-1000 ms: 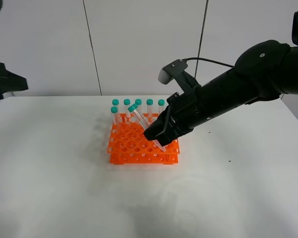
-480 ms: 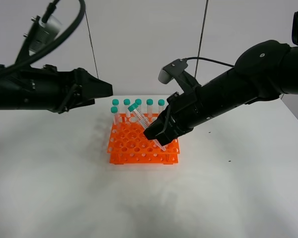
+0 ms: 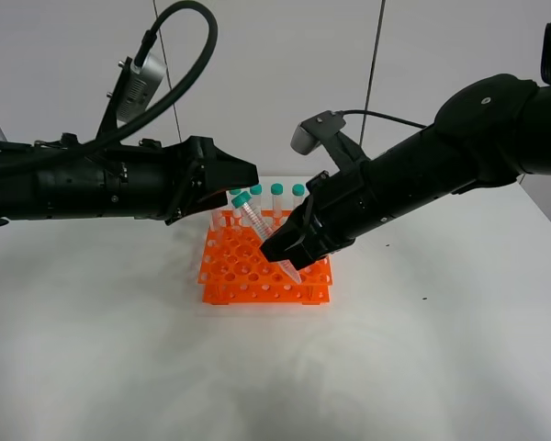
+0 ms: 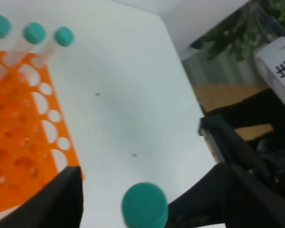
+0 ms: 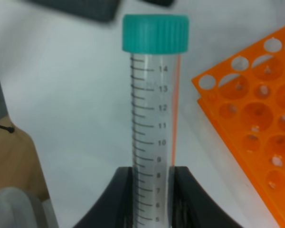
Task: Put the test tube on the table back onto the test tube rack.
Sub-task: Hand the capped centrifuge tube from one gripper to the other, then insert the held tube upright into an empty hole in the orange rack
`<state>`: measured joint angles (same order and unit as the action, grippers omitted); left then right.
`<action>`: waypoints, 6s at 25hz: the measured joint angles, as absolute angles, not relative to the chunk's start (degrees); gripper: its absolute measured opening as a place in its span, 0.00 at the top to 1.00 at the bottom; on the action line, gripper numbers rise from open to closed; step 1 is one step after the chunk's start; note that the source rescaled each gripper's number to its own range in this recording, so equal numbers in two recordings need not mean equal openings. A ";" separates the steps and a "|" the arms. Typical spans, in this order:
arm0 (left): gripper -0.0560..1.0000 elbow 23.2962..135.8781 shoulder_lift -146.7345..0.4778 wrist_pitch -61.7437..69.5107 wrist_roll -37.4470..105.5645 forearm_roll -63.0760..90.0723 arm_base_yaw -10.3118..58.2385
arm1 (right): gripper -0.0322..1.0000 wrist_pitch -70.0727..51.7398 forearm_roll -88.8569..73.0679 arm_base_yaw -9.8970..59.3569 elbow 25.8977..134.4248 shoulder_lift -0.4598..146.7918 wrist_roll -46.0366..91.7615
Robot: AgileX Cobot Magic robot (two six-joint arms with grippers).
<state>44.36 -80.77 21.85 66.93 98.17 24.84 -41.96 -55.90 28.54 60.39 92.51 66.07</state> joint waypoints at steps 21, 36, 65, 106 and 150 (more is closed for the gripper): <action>0.38 44.36 -83.70 25.53 68.92 98.97 24.84 | 0.94 -41.32 -56.25 28.54 60.39 92.51 65.88; 0.59 44.36 -83.70 25.45 68.94 98.97 24.84 | 0.94 -41.25 -54.36 28.54 60.39 92.51 64.95; 0.94 44.36 -83.70 25.28 69.21 99.26 24.84 | 0.94 -41.80 -55.72 28.54 60.39 92.51 65.00; 0.94 44.36 -83.70 25.08 69.32 99.13 24.84 | 0.00 -67.42 -7.69 18.61 84.17 92.51 10.68; 0.94 44.36 -83.70 24.79 69.32 98.98 24.84 | 0.00 -59.09 -4.30 1.07 28.43 18.68 6.60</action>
